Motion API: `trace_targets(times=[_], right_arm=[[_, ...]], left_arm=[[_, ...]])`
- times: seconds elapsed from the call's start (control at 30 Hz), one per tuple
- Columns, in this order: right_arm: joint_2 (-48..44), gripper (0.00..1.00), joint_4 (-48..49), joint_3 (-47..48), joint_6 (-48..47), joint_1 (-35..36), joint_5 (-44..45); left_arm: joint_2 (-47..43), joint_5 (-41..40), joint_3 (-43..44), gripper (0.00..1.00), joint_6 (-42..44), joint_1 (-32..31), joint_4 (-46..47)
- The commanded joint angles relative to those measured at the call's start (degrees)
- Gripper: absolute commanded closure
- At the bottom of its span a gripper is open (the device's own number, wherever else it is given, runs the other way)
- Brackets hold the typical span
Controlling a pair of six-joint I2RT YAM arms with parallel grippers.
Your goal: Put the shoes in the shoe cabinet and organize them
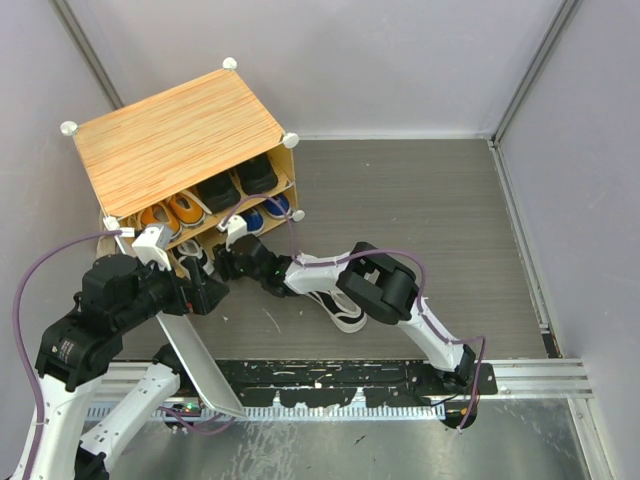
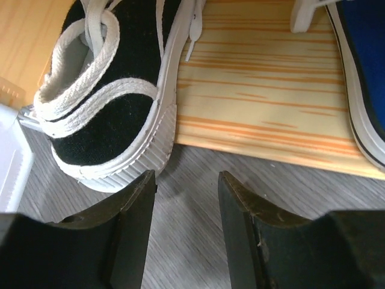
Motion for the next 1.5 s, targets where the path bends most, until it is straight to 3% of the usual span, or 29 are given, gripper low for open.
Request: trace_targets(times=[0.0,0.4,0.57,0.8,1.47], right_arm=[[1.24,0.49,2.24,5.72,-2.38,0.06,0.5],[4.56,0.51,0.59,13.08,-2.18,2.82,-10.56],[5.21,0.5,0.06,13.95,-1.85,3.67,-9.79],[-0.28,0.51,0.47,6.93,-0.33,3.66,-7.01],[11.29,0.5,7.13,16.4,-0.86,0.9,-2.79]], left_arm=[[-0.4,-1.07,0.41,0.02,0.08,-0.09,-0.24],[-0.41,-0.79,0.96,0.02,0.61,-0.07,-0.41],[-0.91,-0.84,0.51,0.02,0.39,-0.04,0.04],[0.33,-0.93,0.75,0.02,0.65,-0.04,0.37],[-0.04,-2.12,-2.13,0.02,1.26,-0.05,1.98]])
